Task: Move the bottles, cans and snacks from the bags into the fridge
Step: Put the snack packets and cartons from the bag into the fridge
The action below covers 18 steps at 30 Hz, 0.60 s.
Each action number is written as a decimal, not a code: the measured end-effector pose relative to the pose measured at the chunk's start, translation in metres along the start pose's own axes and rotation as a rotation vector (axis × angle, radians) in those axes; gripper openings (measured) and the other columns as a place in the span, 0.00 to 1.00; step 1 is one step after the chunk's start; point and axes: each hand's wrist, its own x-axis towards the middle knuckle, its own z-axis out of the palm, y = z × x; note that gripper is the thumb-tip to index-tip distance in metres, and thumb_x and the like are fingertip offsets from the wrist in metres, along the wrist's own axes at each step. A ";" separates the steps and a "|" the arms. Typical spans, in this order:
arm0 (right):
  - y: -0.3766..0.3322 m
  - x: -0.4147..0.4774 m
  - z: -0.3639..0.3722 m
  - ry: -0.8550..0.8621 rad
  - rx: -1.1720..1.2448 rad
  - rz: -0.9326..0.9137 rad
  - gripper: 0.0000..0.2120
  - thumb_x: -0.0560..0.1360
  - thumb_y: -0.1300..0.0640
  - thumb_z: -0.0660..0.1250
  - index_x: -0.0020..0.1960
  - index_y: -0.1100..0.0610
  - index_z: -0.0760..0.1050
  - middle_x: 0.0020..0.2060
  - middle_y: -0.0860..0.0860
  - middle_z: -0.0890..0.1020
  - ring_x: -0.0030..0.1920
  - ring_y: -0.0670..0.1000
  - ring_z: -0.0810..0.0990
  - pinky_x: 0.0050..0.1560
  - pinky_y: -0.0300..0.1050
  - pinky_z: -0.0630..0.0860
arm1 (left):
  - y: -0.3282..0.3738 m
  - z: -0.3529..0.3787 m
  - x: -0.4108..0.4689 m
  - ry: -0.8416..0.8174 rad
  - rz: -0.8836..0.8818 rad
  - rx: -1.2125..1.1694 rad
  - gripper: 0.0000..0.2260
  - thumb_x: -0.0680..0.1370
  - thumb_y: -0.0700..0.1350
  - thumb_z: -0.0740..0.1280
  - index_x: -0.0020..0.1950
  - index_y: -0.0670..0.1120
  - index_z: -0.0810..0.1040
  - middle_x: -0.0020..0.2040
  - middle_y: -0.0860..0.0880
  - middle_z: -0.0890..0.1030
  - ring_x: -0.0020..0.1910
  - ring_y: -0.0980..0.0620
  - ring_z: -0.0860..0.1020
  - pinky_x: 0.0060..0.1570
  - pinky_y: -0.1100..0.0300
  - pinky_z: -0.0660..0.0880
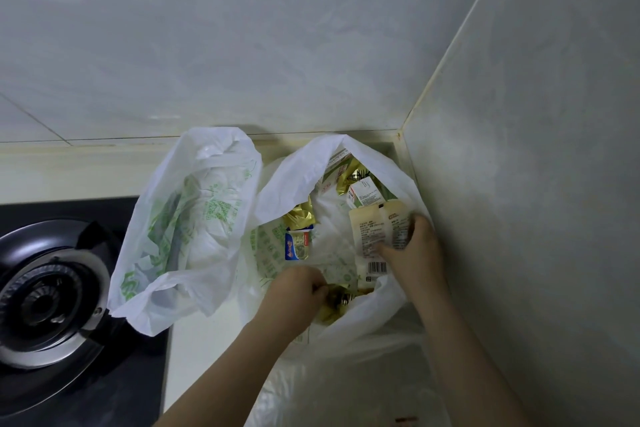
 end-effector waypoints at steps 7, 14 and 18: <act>-0.016 -0.013 -0.008 -0.061 0.130 -0.043 0.19 0.69 0.57 0.76 0.58 0.55 0.77 0.48 0.46 0.80 0.48 0.48 0.79 0.37 0.36 0.76 | -0.004 -0.019 -0.016 0.107 0.008 -0.055 0.08 0.78 0.45 0.63 0.43 0.48 0.82 0.34 0.55 0.77 0.36 0.56 0.76 0.33 0.65 0.68; -0.041 -0.040 -0.022 0.037 0.303 -0.118 0.13 0.73 0.57 0.73 0.57 0.55 0.78 0.49 0.48 0.83 0.49 0.48 0.82 0.40 0.42 0.81 | -0.005 -0.054 -0.046 0.251 0.019 -0.203 0.10 0.77 0.43 0.66 0.36 0.43 0.79 0.31 0.43 0.78 0.29 0.50 0.72 0.31 0.60 0.66; -0.066 -0.060 -0.036 0.100 0.401 -0.156 0.11 0.74 0.58 0.72 0.56 0.53 0.78 0.46 0.44 0.83 0.47 0.42 0.82 0.37 0.35 0.77 | -0.002 -0.078 -0.072 0.361 0.044 -0.349 0.13 0.77 0.42 0.67 0.32 0.44 0.76 0.24 0.53 0.71 0.25 0.58 0.68 0.27 0.68 0.64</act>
